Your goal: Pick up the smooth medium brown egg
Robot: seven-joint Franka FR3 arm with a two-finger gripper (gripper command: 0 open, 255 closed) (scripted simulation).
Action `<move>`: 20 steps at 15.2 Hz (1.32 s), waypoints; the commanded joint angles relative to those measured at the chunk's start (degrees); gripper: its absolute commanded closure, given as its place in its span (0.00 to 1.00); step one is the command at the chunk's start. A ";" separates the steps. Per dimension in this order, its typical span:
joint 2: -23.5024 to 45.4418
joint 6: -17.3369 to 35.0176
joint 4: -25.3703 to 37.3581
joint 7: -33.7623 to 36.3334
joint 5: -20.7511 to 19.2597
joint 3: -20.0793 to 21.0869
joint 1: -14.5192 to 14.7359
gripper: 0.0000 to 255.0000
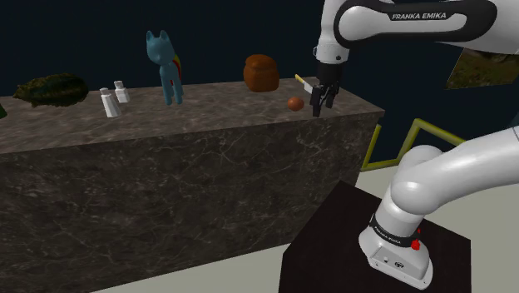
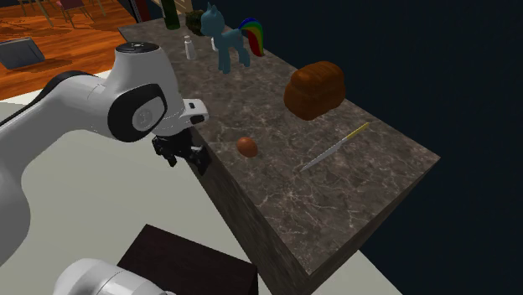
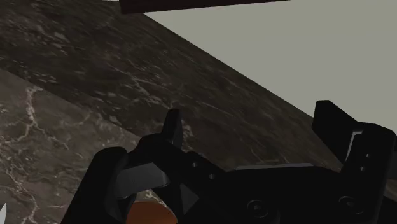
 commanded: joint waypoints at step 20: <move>24.55 21.85 13.28 -31.44 -5.35 -13.16 3.89 0.00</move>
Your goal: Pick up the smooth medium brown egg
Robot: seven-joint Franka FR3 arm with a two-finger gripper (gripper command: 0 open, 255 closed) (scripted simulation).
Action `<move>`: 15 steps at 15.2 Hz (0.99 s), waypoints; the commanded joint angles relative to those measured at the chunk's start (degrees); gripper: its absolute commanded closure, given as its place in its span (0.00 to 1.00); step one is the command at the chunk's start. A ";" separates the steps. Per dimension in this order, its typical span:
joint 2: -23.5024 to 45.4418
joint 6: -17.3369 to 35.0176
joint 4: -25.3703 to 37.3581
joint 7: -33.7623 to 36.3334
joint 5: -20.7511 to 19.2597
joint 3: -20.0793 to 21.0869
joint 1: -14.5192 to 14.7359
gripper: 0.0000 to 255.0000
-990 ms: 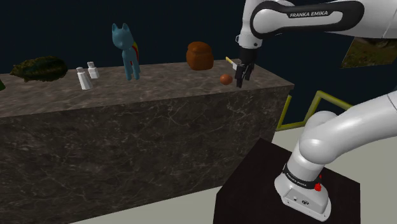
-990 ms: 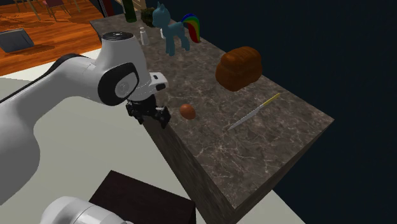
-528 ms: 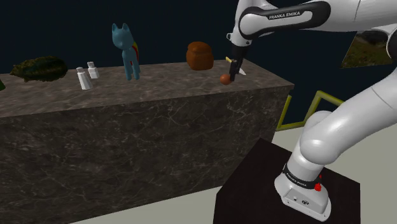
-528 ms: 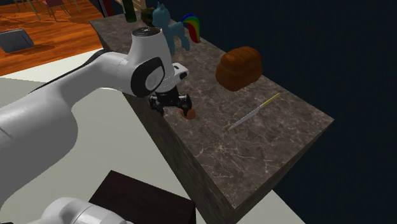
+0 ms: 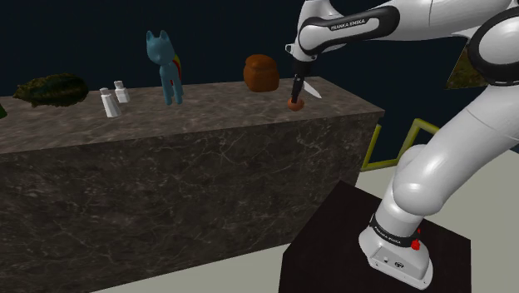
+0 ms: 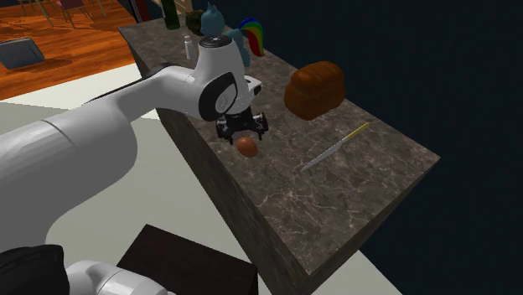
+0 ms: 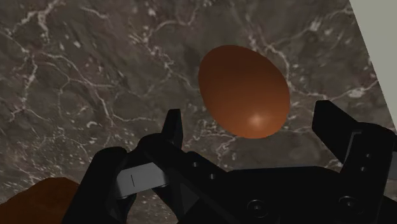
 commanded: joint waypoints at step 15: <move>0.50 4.46 -3.87 -0.08 -0.19 -0.42 -0.13 1.00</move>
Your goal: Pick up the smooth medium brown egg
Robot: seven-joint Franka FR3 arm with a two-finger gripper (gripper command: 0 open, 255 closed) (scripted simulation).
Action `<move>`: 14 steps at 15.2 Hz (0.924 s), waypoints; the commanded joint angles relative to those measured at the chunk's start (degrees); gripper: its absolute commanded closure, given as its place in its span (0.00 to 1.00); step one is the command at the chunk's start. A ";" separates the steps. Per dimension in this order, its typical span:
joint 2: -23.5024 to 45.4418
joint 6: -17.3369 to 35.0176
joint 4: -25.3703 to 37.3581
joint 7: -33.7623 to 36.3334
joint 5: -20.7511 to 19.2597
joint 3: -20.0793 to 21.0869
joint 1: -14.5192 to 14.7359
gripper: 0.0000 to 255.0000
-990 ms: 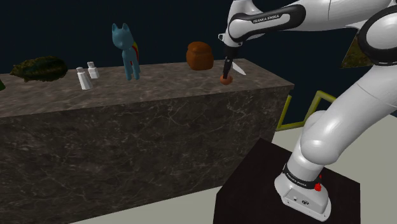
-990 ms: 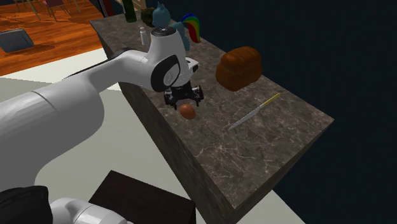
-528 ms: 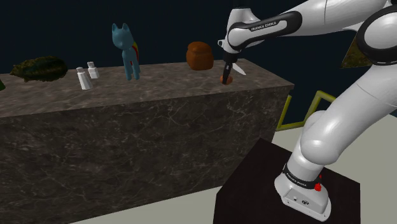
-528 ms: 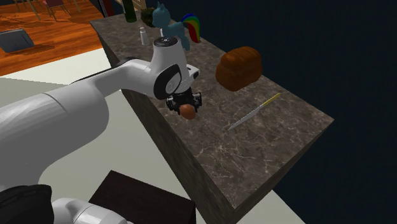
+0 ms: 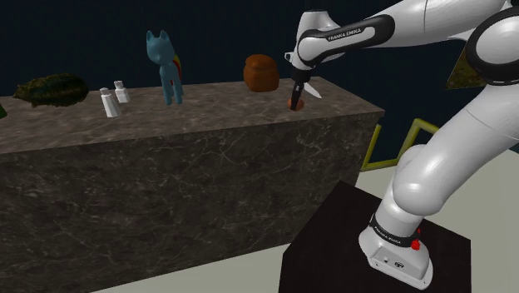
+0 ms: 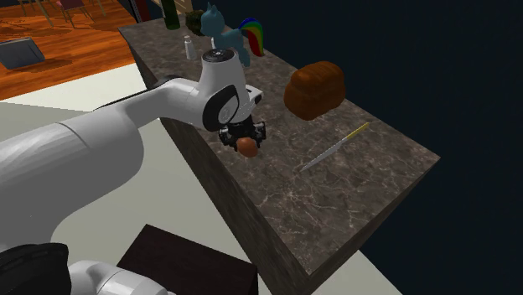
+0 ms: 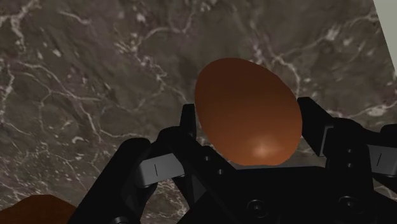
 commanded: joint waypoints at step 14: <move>-0.11 -10.04 9.90 -0.61 0.58 0.60 0.34 1.00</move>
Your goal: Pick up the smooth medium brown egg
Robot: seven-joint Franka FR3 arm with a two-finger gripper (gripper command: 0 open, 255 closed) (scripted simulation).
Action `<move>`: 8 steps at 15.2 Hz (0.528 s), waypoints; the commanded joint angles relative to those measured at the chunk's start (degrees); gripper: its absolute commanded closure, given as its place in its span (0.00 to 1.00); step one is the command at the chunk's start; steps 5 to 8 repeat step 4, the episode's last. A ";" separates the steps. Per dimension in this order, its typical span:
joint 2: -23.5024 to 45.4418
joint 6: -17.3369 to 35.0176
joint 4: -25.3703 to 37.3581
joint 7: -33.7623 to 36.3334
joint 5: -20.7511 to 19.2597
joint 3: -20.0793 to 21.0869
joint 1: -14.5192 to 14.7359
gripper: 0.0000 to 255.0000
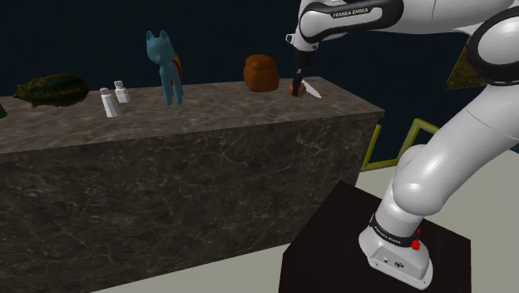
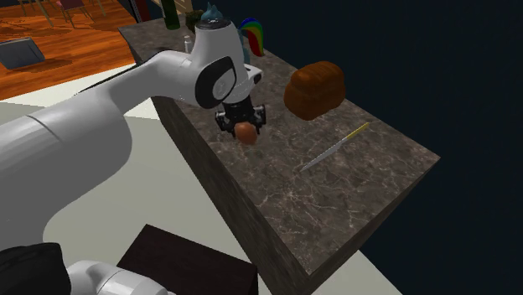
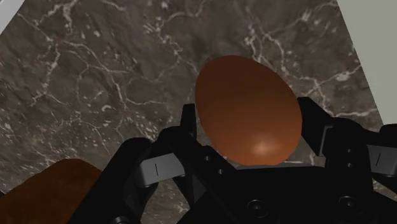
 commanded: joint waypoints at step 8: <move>0.29 -2.48 2.77 -0.26 0.18 0.05 0.06 1.00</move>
